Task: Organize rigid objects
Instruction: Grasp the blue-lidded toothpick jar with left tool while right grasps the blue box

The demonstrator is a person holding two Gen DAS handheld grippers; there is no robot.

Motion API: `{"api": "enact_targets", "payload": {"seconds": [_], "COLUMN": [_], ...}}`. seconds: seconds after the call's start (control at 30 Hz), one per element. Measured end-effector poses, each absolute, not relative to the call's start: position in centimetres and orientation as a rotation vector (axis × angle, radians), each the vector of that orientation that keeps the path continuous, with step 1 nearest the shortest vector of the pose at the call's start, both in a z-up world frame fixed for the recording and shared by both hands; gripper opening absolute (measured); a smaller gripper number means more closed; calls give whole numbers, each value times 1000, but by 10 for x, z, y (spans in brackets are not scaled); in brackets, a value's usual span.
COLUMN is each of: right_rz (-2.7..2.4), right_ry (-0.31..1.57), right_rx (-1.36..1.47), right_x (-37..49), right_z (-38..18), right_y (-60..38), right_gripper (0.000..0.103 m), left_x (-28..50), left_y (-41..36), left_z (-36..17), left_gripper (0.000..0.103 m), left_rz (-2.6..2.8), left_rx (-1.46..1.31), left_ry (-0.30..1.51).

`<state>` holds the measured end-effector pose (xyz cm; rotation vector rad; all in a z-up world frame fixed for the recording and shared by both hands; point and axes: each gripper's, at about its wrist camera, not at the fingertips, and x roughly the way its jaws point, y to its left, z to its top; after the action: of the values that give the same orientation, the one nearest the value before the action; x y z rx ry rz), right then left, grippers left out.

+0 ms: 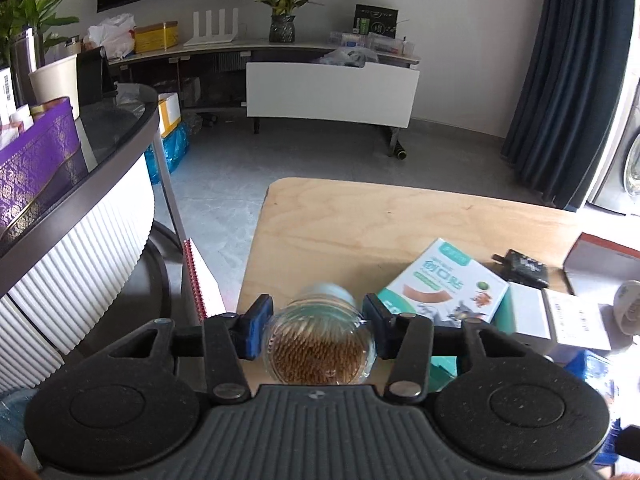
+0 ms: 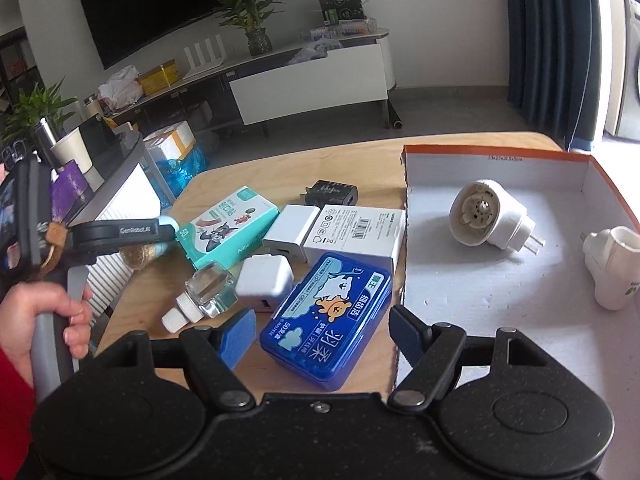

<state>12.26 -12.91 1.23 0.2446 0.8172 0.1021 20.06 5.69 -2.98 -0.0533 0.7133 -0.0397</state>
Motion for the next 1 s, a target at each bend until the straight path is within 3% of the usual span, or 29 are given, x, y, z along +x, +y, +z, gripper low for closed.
{"api": "enact_targets", "payload": {"seconds": [0.2, 0.4, 0.47, 1.0], "right_rz": [32, -42, -51, 80], "right_ry": [865, 961, 925, 746], "right_rx": [322, 210, 161, 153], "right_x": [145, 164, 159, 90], "right_z": [2, -23, -25, 40], "right_y": [-121, -98, -95, -130], "right_gripper": [88, 89, 73, 73], "left_x": [168, 149, 143, 103], "left_y": [46, 46, 42, 15], "left_z": [-15, -18, -18, -6], "left_gripper": [49, 48, 48, 48], "left_rz": [-84, -115, -129, -207], "left_rx": [-72, -105, -112, -162], "left_ry": [658, 647, 643, 597]}}
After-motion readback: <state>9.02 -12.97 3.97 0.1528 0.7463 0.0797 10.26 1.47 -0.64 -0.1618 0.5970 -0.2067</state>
